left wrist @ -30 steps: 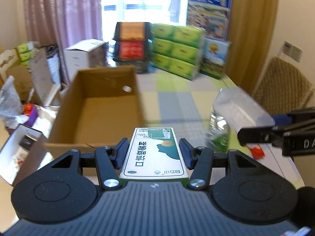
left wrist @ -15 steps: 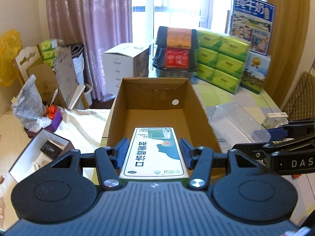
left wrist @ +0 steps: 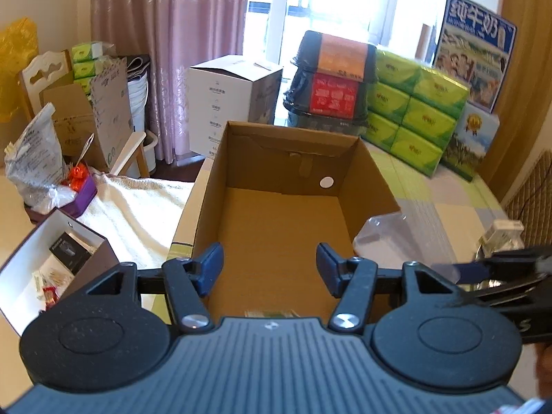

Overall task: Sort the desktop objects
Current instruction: 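Drop the medicine box in the carton with the left while the right holds the container, then return both tools to the items on the table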

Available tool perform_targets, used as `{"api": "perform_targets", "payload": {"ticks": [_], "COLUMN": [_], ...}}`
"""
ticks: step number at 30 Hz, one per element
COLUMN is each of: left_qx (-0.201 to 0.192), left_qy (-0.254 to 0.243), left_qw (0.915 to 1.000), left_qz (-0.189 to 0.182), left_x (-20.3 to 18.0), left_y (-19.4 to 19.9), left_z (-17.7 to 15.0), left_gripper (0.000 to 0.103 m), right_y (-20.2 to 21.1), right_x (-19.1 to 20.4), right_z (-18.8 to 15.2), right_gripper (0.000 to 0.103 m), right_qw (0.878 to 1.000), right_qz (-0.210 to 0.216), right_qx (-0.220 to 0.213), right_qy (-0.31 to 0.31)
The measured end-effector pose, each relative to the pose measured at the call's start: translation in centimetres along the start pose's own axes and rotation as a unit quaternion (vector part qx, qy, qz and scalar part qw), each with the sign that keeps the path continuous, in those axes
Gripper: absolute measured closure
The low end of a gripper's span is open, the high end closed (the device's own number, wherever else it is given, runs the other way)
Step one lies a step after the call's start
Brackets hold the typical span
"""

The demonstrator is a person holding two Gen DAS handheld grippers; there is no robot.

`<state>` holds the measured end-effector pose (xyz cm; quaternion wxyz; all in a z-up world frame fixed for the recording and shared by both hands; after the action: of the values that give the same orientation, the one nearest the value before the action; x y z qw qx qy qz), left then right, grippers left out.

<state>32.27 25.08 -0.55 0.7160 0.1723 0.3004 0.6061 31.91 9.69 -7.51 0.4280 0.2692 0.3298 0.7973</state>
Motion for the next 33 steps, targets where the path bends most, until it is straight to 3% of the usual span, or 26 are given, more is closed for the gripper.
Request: {"api": "perform_targets", "payload": {"ticks": [4, 5, 6, 8, 19, 27, 33], "left_qx": [-0.003, -0.004, -0.004, -0.007, -0.018, -0.034, -0.031], "left_qy": [0.010, 0.015, 0.019, 0.028, 0.034, 0.022, 0.015], "left_qw": [0.9999, 0.9999, 0.9998, 0.9996, 0.9992, 0.9991, 0.9986], "left_qz": [0.002, 0.003, 0.004, 0.006, 0.004, -0.011, -0.040], "left_x": [0.3, 0.4, 0.5, 0.5, -2.5, -7.8, -12.7], "left_y": [1.1, 1.5, 1.8, 2.6, 7.9, 11.5, 12.4], "left_z": [-0.5, -0.7, -0.9, -1.3, -4.1, -6.5, -8.8], "left_gripper": [0.049, 0.049, 0.048, 0.044, 0.024, 0.015, 0.005], "right_y": [-0.7, -0.8, -0.7, 0.2, 8.8, 15.9, 20.9], "right_x": [0.2, 0.3, 0.3, -0.2, -4.9, -7.9, -11.1], "right_z": [-0.3, -0.3, -0.3, -0.4, -4.4, -10.2, -15.8], "right_gripper": [0.048, 0.036, 0.013, 0.012, 0.010, 0.002, 0.002], "right_qw": [1.000, 1.000, 0.999, 0.998, 0.993, 0.984, 0.976], "right_qz": [0.011, 0.016, 0.024, 0.042, -0.020, -0.064, -0.111], "right_qx": [-0.003, -0.006, -0.010, -0.027, -0.070, -0.099, -0.112], "right_qy": [-0.014, -0.019, -0.028, -0.044, -0.094, -0.131, -0.148]}}
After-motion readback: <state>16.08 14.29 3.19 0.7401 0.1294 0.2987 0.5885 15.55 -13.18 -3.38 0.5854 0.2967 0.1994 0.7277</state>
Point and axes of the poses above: each gripper's, at about its wrist camera, not at the fingertips, and y roughly against the way its jaws point, x to its left, z to its top, the point moved 5 cm from there along -y, roughly the way its jaws point, and after that the axes turned 10 degrees about -z, right-handed, at the moved point
